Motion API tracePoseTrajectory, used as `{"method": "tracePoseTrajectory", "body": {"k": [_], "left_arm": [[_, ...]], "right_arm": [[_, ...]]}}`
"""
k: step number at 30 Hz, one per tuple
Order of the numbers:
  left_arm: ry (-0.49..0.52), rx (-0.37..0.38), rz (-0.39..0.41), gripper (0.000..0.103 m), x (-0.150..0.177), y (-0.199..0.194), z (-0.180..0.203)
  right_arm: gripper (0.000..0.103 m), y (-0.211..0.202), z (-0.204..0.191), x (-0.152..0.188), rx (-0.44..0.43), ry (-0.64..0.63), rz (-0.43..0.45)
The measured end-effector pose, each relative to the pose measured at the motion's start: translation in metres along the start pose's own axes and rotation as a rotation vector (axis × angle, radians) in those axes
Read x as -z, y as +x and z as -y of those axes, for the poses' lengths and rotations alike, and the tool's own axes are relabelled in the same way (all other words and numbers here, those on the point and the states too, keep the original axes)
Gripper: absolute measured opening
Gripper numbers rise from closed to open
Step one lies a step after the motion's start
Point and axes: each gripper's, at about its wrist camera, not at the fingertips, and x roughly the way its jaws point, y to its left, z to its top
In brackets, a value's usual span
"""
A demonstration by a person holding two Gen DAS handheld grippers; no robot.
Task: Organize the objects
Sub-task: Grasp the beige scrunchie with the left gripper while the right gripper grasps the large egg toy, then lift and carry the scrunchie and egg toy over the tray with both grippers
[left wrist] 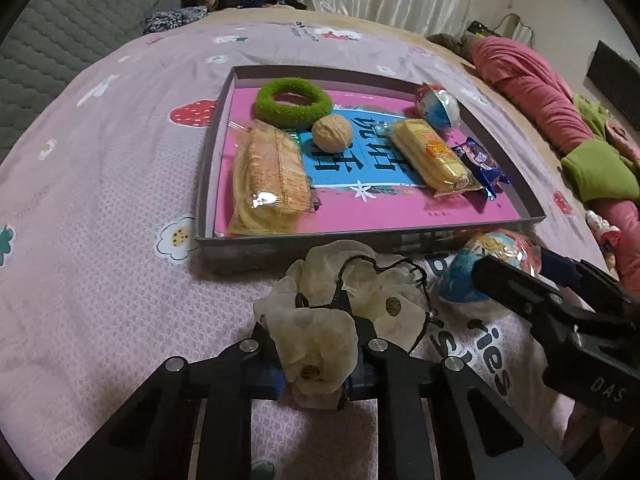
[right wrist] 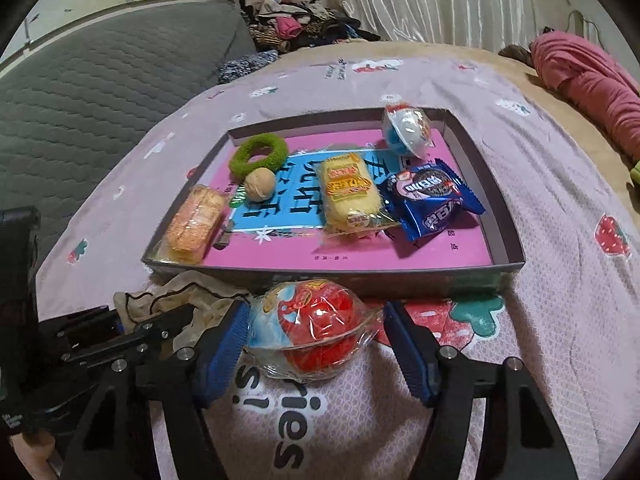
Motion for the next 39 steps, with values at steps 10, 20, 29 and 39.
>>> {"method": "tracePoseTrajectory", "body": {"k": [10,20,29,39], "left_arm": [[-0.01,-0.018,0.052,0.018,0.002,-0.032,0.0],[0.005,-0.028,0.13,0.018,-0.003,-0.092,0.012],[0.017,-0.044,0.207,0.018,-0.018,-0.146,0.021],[0.047,-0.051,0.285,0.018,-0.05,-0.194,0.04]], "right_arm": [[0.069,-0.031,-0.007,0.002,0.004,-0.037,0.035],[0.069,-0.088,-0.014,-0.006,0.008,-0.058,0.097],[0.069,-0.139,-0.025,-0.027,0.015,-0.097,0.176],[0.069,-0.187,-0.03,-0.059,0.039,-0.132,0.254]]}}
